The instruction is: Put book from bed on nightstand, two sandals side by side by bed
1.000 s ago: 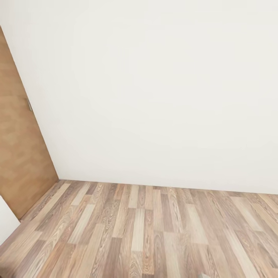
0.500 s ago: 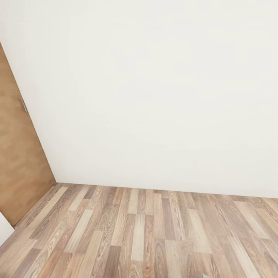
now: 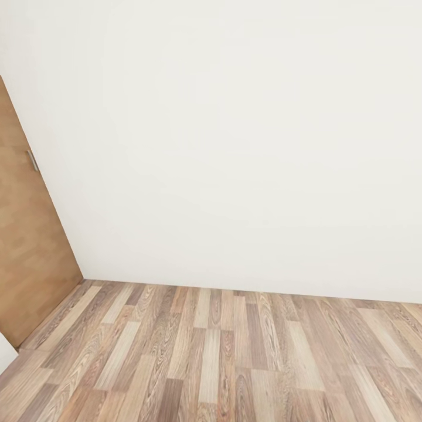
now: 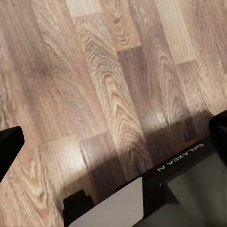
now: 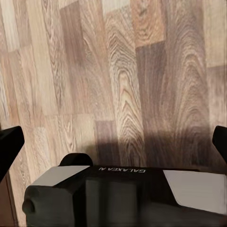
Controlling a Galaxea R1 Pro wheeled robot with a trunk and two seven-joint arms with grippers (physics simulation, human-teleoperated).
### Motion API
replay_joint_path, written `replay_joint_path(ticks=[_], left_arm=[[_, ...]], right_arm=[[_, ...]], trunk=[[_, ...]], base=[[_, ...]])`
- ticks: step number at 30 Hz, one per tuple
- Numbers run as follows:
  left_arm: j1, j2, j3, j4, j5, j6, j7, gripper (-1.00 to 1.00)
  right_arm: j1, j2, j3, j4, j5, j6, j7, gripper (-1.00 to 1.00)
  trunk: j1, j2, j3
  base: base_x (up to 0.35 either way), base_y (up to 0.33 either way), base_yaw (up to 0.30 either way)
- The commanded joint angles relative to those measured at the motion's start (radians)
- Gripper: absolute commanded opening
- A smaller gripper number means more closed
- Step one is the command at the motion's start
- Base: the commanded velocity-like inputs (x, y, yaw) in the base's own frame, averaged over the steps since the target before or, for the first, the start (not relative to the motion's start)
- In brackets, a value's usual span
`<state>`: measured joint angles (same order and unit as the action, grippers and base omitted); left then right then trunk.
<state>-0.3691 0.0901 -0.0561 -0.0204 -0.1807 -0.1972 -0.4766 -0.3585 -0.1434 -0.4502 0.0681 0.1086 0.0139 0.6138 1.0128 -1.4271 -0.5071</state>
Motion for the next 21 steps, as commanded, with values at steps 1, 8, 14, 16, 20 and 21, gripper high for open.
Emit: replay_joint_path(ticks=[1,8,14,16,20,21], left_arm=[[-0.001,0.0,-0.005,0.0,-0.006,-0.008,0.001,1.0],[-0.001,-0.002,-0.005,0.0,-0.005,-0.008,0.001,1.0],[-0.001,-0.002,-0.004,0.0,-0.005,-0.008,0.001,1.0],[-0.001,-0.002,-0.004,0.0,-0.005,-0.008,0.001,1.0],[-0.001,-0.002,-0.004,0.0,-0.005,-0.008,0.001,1.0],[-0.001,-0.002,-0.004,0.0,-0.005,-0.008,0.001,1.0]], right_arm=[[0.002,-0.001,-0.01,0.003,0.009,0.001,-0.001,1.0],[0.013,-0.001,-0.009,0.008,0.01,0.001,-0.011,1.0],[0.013,-0.002,-0.01,0.008,0.01,0.001,-0.011,1.0],[0.013,-0.002,-0.01,0.009,0.01,0.001,-0.011,1.0],[0.013,-0.002,-0.01,0.009,0.01,0.001,-0.012,1.0],[0.013,-0.002,-0.01,0.009,0.01,0.001,-0.012,1.0]], trunk=[[0.0,-0.001,-0.001],[0.0,-0.001,-0.001],[0.0,-0.001,-0.001],[0.0,-0.001,-0.001],[0.0,-0.001,-0.001],[0.0,-0.001,-0.001]], base=[[0.007,0.0,0.0],[0.001,0.0,0.0],[0.138,0.0,0.0],[0.295,0.0,0.0],[0.324,0.0,0.0],[0.33,0.0,0.0]])
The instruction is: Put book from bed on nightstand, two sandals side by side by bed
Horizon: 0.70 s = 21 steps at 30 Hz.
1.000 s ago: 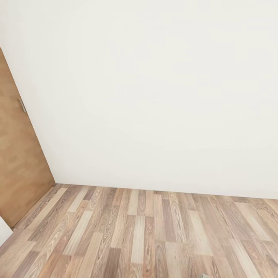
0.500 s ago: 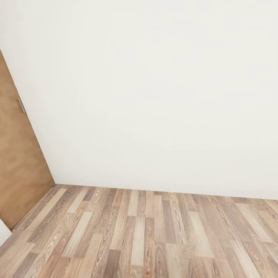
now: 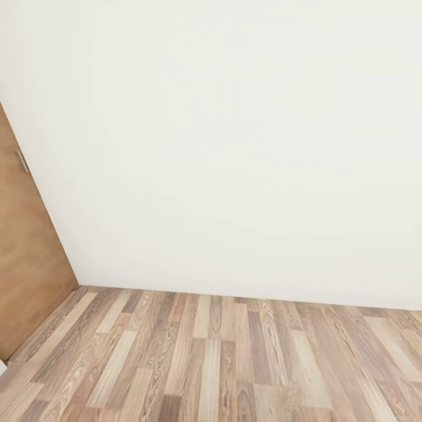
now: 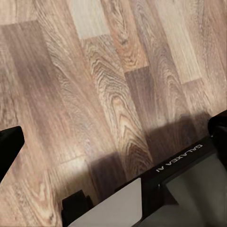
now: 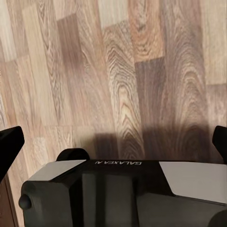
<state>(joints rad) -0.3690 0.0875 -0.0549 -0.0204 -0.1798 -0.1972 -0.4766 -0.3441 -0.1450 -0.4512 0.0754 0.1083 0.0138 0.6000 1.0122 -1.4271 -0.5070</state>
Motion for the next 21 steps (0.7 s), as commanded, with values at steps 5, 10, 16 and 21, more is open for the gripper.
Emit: replay_joint_path(ticks=[5,10,16,21], left_arm=[[-0.001,0.0,-0.005,0.0,-0.005,-0.008,0.001,1.0],[-0.001,-0.002,-0.005,0.0,-0.006,-0.008,0.001,1.0],[-0.001,-0.006,-0.005,0.0,-0.005,-0.008,0.001,1.0],[-0.001,-0.006,-0.005,0.0,-0.005,-0.008,0.001,1.0]], right_arm=[[-0.001,-0.001,-0.009,0.001,0.01,0.001,0.002,1.0],[-0.001,-0.001,-0.009,0.001,0.01,0.001,0.003,1.0],[-0.001,-0.001,-0.009,0.002,0.01,0.001,0.003,1.0],[-0.001,-0.001,-0.009,0.001,0.01,0.001,0.003,1.0]], trunk=[[0.001,-0.001,-0.001],[0.001,-0.001,-0.001],[0.001,-0.001,-0.001],[0.001,-0.001,-0.001]], base=[[0.317,0.0,-0.011],[0.307,0.0,-0.143],[0.274,0.0,-0.197],[0.225,0.0,-0.158]])
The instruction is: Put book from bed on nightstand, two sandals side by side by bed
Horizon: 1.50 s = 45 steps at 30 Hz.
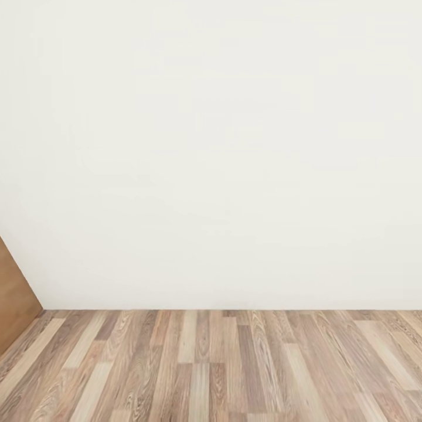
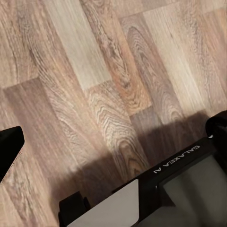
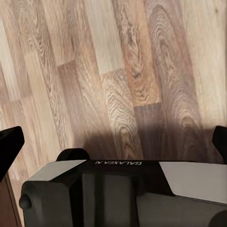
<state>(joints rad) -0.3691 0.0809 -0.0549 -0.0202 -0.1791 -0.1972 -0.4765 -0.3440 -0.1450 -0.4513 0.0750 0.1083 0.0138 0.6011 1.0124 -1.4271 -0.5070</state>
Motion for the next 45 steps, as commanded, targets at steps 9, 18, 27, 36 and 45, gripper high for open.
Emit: replay_joint_path(ticks=[9,18,27,36,45], left_arm=[[-0.001,0.0,-0.005,0.0,-0.005,-0.008,0.001,1.0],[-0.001,0.0,-0.005,0.0,-0.005,-0.008,0.001,1.0],[-0.001,0.0,-0.005,0.0,-0.006,-0.008,0.001,1.0],[-0.001,0.0,-0.005,0.0,-0.007,-0.008,0.001,1.0],[-0.001,0.0,-0.005,0.0,-0.007,-0.008,0.001,1.0]], right_arm=[[-0.001,-0.001,-0.009,0.002,0.01,0.001,0.002,1.0],[-0.001,-0.001,-0.009,0.002,0.01,0.001,0.002,1.0],[-0.001,-0.001,-0.009,0.002,0.01,0.001,0.002,1.0],[-0.001,-0.001,-0.009,0.002,0.01,0.001,0.002,1.0],[-0.001,-0.001,-0.009,0.002,0.01,0.001,0.002,1.0]], trunk=[[0.0,-0.001,-0.001],[0.0,-0.001,-0.001],[0.0,-0.001,-0.001],[0.0,-0.001,-0.001],[0.0,-0.001,-0.001]], base=[[0.055,0.0,-0.017],[0.196,0.0,0.0],[0.329,0.0,0.0],[0.331,0.0,0.0],[0.331,0.0,0.0]])
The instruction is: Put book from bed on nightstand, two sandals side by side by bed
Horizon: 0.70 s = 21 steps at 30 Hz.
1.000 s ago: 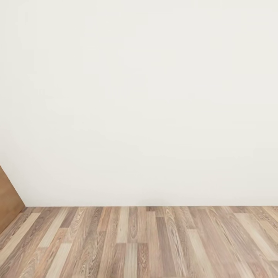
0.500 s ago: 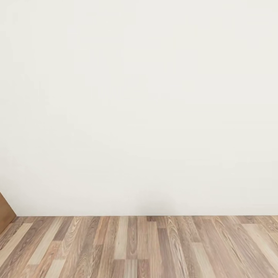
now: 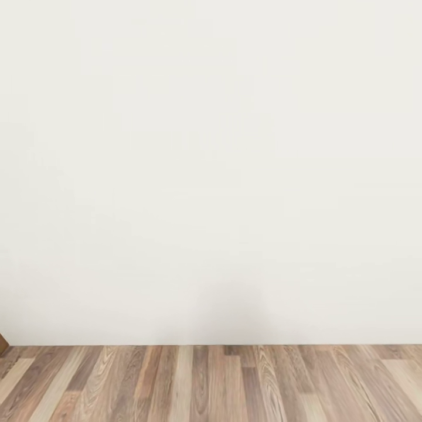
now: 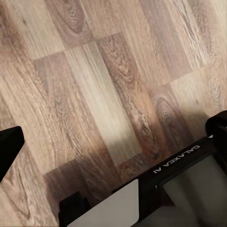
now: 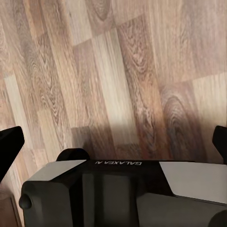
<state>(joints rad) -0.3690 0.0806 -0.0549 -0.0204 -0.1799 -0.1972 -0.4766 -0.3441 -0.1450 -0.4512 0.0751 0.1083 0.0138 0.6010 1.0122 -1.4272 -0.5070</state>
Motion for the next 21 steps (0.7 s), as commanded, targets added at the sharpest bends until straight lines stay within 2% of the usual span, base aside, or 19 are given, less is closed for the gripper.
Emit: replay_joint_path(ticks=[1,21], left_arm=[[-0.001,0.0,-0.005,0.0,-0.006,-0.008,0.001,1.0],[-0.001,-0.001,-0.005,0.0,-0.006,-0.008,0.001,1.0]], right_arm=[[-0.001,-0.001,-0.009,0.002,0.01,0.001,0.002,1.0],[-0.001,-0.001,-0.009,0.002,0.01,0.001,0.002,1.0]], trunk=[[0.001,0.0,-0.001],[0.001,0.0,-0.001]], base=[[0.331,0.0,0.0],[0.331,0.0,0.0]])
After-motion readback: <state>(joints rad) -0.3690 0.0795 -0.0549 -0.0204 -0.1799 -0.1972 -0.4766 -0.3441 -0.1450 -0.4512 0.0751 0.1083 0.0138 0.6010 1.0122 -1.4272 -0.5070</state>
